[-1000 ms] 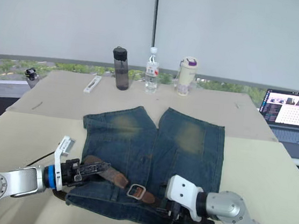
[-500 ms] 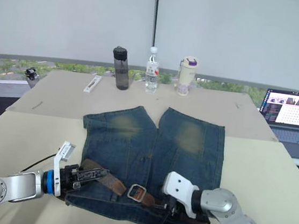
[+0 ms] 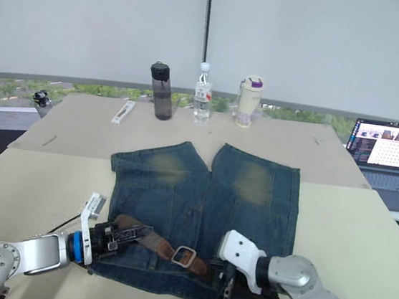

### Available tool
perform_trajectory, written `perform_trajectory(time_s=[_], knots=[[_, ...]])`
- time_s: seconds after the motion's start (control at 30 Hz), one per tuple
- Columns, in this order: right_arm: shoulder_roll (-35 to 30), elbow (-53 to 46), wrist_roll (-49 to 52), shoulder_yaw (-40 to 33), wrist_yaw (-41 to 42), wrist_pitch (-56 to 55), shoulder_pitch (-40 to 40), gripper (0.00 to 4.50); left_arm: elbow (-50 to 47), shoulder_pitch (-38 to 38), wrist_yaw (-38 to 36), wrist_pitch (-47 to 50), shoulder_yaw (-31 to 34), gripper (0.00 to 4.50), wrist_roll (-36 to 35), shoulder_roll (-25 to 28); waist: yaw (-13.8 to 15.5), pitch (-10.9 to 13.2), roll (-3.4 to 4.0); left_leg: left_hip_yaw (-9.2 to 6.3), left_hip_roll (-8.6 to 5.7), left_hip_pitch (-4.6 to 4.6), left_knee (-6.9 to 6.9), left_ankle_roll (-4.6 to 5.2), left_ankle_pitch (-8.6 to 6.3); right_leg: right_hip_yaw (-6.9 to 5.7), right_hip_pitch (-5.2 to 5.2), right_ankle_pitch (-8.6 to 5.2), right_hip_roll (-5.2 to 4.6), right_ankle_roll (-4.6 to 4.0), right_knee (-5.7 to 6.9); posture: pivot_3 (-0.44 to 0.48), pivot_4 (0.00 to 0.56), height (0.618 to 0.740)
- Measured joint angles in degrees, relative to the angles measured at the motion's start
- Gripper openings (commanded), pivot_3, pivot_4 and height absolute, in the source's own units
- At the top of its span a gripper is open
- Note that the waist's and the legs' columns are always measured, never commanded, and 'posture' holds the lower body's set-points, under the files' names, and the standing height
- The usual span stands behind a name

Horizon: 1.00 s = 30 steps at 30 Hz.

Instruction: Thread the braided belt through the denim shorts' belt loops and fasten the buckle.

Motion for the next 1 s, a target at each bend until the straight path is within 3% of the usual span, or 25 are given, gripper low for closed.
perform_trajectory(time_s=[0.4,0.63,0.8,1.0], knots=[[0.00,-0.32,1.12,-2.07,-0.05,-1.35,1.64,0.01,1.74,0.45,1.22,-0.63,1.19,0.00,-1.66,-0.17,0.00,0.00,0.00,-0.01,0.00,0.00,0.00,-0.01,0.00,0.00,0.00,0.00,0.00,0.00,0.00,0.000,0.150,0.740],[0.87,0.36,1.10,-2.22,0.21,-3.33,0.92,0.01,2.88,0.73,4.79,0.34,-0.07,0.00,-9.91,-0.02,0.02,0.00,0.00,-0.02,0.00,0.00,0.01,-0.01,0.00,0.00,0.00,0.00,0.00,0.00,0.01,0.000,0.150,0.740],[1.08,1.46,0.83,-2.21,0.37,-4.49,0.25,0.01,2.95,0.33,4.97,0.22,-1.48,0.00,-10.33,-0.05,0.08,0.00,-0.01,-0.01,0.00,0.00,0.01,-0.01,0.00,0.01,-0.01,0.00,0.00,0.00,0.00,0.000,0.150,0.740],[-1.51,-0.43,4.97,-3.57,3.32,-2.02,2.47,1.90,3.84,0.19,1.75,-0.82,0.39,0.00,-5.75,4.27,0.04,0.00,0.00,-0.02,0.00,0.03,-0.02,-0.01,-0.01,0.02,-0.03,0.00,0.01,-0.02,0.00,0.000,0.150,0.740]])
